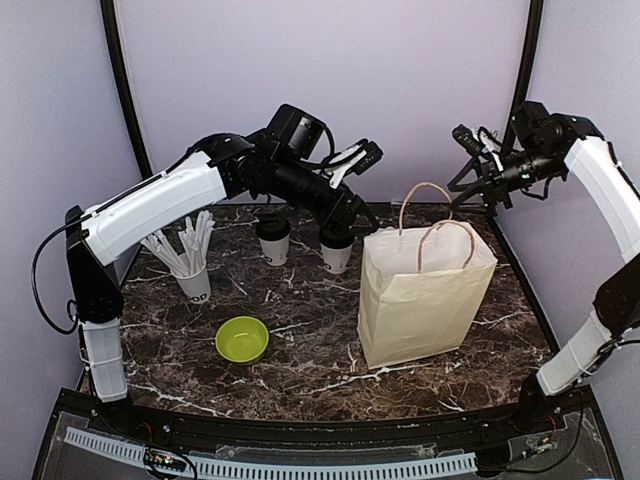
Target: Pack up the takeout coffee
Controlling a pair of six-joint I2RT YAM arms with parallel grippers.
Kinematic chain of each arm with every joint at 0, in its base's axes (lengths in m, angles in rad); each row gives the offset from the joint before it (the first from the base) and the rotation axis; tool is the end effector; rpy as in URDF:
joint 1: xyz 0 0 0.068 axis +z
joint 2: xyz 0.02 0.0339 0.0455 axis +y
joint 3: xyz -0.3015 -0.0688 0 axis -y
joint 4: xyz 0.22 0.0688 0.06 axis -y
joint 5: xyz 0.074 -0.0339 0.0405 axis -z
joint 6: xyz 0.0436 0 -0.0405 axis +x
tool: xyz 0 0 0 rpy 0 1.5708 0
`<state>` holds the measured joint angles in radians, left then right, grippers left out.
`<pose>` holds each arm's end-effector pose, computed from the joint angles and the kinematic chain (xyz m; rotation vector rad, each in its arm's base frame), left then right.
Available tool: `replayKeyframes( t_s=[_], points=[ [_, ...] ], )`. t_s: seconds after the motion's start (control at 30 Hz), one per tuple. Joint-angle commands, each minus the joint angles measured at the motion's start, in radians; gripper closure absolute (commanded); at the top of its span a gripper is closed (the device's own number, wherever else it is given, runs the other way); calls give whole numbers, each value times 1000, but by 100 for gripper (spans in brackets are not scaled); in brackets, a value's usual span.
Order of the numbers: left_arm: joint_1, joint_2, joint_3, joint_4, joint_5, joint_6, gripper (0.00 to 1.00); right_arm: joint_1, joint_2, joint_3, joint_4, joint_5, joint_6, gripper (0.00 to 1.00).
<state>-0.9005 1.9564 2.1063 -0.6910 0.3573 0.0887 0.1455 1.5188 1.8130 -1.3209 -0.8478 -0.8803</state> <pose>0.2616 -0.3546 0.4259 1.2325 1.8155 -0.8498 0.2433 0.0687 0.4478 -1.3519 1.8228 0.7226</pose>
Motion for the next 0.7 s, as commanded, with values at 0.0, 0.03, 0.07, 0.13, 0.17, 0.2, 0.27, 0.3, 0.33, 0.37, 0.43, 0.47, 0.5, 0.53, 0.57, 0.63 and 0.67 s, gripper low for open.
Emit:
replayKeyframes(
  t_s=[0.0,0.03,0.07,0.13,0.17,0.2,0.27,0.3,0.33,0.37,0.43,0.47,0.5,0.53,0.57,0.63,0.67],
  points=[
    [17,-62,-12,-21,-17,-9,32,65,74,45,-96,64,-83,28],
    [22,-68,-14,-23,-24,-8,32,77,80,45,-95,80,-86,28],
    [24,-73,-23,-23,-27,-7,32,89,86,43,-96,94,-92,28],
    [33,-85,-39,-19,-36,-5,32,105,100,40,-90,121,-89,28],
    [40,-92,-45,-15,-42,-5,32,110,106,40,-85,134,-83,28],
    [45,-94,-52,-14,-44,-4,32,113,114,41,-84,142,-82,28],
    [52,-98,-57,-14,-44,0,32,117,134,47,-95,147,-86,31],
    [55,-99,-58,-18,-45,3,32,118,141,49,-96,148,-85,33],
    [61,-99,-58,-21,-48,6,32,119,145,49,-97,151,-85,35],
    [64,-99,-59,-26,-50,6,32,123,146,46,-98,153,-89,38],
    [79,-98,-59,-33,-62,0,32,131,147,39,-98,162,-98,43],
    [91,-95,-59,-35,-73,-9,32,135,149,37,-98,168,-99,47],
    [97,-93,-60,-35,-79,-13,32,138,152,36,-98,172,-99,50],
    [112,-89,-61,-32,-86,-26,32,140,154,35,-98,174,-98,53],
    [120,-86,-63,-29,-87,-31,32,142,155,34,-98,176,-99,55],
    [148,-69,-65,-17,-80,-43,32,146,157,30,-97,179,-103,61],
    [163,-51,-64,-8,-79,-47,31,147,160,30,-97,182,-103,67]
  ],
)
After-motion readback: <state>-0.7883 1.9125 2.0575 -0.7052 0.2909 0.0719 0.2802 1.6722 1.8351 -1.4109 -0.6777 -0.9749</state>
